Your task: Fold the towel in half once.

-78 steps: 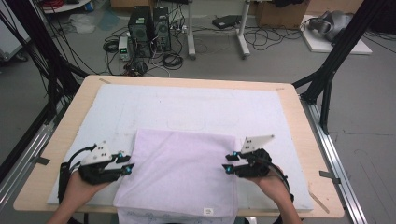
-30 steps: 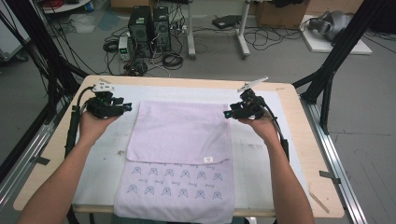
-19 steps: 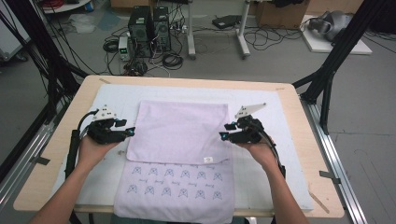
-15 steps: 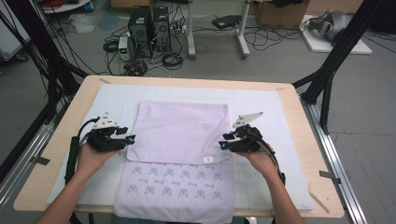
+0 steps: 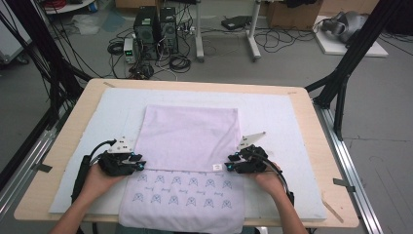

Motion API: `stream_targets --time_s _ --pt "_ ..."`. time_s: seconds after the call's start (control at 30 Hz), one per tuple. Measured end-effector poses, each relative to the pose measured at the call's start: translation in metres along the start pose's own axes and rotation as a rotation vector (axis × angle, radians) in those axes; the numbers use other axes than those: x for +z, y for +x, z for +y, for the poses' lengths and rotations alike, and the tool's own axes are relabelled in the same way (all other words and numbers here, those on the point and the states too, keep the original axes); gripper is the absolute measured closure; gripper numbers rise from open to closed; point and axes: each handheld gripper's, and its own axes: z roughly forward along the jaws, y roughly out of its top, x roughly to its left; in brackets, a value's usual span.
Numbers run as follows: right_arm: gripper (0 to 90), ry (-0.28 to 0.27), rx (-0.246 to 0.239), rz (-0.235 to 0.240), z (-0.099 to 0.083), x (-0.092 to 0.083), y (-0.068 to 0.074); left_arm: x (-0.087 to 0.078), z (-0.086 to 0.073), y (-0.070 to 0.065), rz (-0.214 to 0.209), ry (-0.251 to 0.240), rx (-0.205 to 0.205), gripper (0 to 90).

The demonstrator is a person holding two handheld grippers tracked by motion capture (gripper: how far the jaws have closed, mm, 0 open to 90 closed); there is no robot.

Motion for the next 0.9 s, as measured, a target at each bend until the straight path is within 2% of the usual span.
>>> stream_targets --time_s 0.03,0.13,0.17,0.2,0.27,0.4,0.5,0.6,0.73,0.83,0.9 --pt "64.0 -0.009 0.013 0.001 -0.002 0.0 0.0 0.0 -0.003 0.0 0.006 -0.023 -0.014 67.1" --pt "69.8 -0.027 0.002 -0.009 -0.004 0.001 0.001 0.0 -0.007 -0.004 0.036 -0.061 -0.026 71.8" --pt "77.8 -0.026 0.004 -0.003 -0.004 0.0 0.0 0.001 -0.008 -0.005 0.042 -0.068 -0.027 77.9" --pt "80.0 -0.031 0.008 0.004 -0.004 0.001 -0.001 0.001 -0.008 -0.006 0.051 -0.069 -0.024 81.7" --pt "85.4 -0.032 0.021 0.018 -0.004 0.001 -0.002 0.0 -0.007 -0.003 0.038 -0.069 -0.043 86.5" --pt "86.9 -0.04 0.009 0.023 -0.001 -0.003 -0.003 -0.006 -0.006 0.003 0.024 -0.103 -0.089 87.5" --pt "87.0 -0.072 0.003 0.018 0.004 -0.013 -0.003 -0.015 -0.001 0.004 0.03 -0.126 -0.08 87.6" --pt "86.9 -0.122 0.009 0.016 0.009 -0.024 -0.006 -0.026 0.007 0.007 0.017 -0.176 -0.1 87.6" --pt "86.9 -0.156 0.002 0.018 0.014 -0.041 -0.003 -0.038 0.015 0.002 0.022 -0.185 -0.07 87.6" --pt "86.9 -0.178 -0.014 0.022 0.014 -0.053 0.008 -0.047 0.013 -0.008 0.028 -0.193 -0.038 87.5" --pt "86.9 -0.173 -0.031 0.025 0.01 -0.059 0.021 -0.053 0.008 -0.016 0.023 -0.191 -0.026 87.5"
